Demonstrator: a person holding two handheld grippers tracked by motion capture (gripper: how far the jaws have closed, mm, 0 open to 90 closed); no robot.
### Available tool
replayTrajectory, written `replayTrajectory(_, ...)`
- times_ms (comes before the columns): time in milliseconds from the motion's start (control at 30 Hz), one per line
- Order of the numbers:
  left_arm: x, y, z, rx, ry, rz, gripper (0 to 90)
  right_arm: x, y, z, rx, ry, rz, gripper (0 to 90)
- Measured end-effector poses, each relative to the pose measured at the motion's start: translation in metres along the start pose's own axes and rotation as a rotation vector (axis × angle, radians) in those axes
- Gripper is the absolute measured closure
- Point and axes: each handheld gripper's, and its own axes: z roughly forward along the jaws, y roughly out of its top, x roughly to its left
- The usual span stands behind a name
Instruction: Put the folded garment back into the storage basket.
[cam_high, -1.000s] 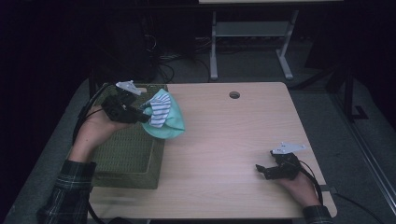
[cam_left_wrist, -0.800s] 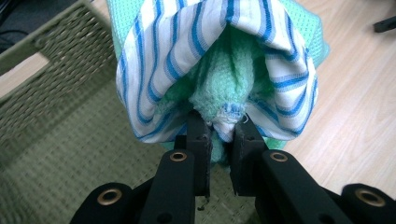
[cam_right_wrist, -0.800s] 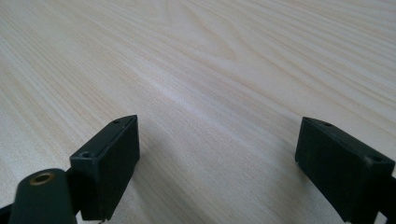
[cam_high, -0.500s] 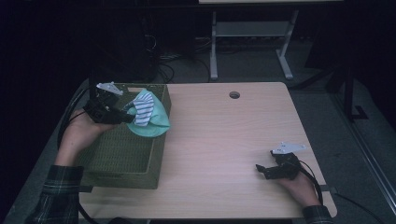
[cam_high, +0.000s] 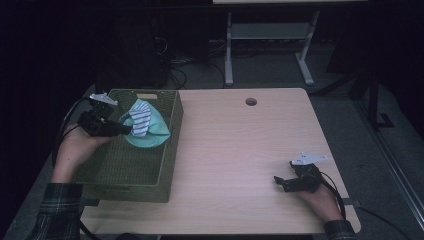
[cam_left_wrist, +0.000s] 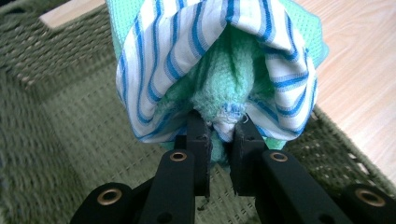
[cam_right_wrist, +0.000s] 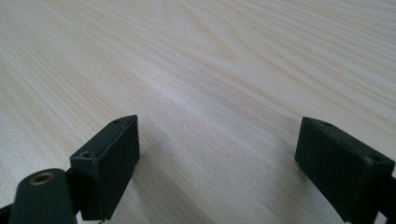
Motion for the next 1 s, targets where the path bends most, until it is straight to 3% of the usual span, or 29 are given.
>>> replayTrajectory(733,0.015,-0.036,0.024,-0.016,0.06,-0.121,79.6,0.0,0.0,0.0,-0.001,0.001,-0.002,13.5)
replayTrajectory(1000,0.021,-0.048,0.042,0.019,0.061,-0.132,79.5,0.0,0.0,0.0,-0.001,0.001,-0.003,13.5)
